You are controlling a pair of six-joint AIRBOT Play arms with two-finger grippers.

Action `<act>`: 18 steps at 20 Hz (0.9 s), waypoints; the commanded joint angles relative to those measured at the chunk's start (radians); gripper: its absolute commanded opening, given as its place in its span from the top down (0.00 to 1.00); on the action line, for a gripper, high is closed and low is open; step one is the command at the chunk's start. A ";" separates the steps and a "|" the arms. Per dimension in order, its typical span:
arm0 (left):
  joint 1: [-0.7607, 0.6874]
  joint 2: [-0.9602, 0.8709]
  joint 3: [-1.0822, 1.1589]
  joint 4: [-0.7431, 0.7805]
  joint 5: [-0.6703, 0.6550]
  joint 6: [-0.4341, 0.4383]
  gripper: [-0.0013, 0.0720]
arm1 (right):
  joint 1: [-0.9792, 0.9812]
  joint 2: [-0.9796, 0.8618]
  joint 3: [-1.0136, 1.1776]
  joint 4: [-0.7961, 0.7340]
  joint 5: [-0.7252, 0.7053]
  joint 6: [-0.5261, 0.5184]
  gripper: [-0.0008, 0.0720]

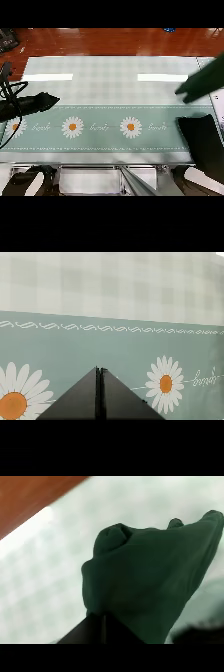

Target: Fold the shirts.

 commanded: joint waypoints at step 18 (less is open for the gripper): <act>0.002 -0.080 0.035 -0.003 0.158 0.105 0.96 | -0.604 0.369 -0.848 -0.121 -0.089 -0.029 0.49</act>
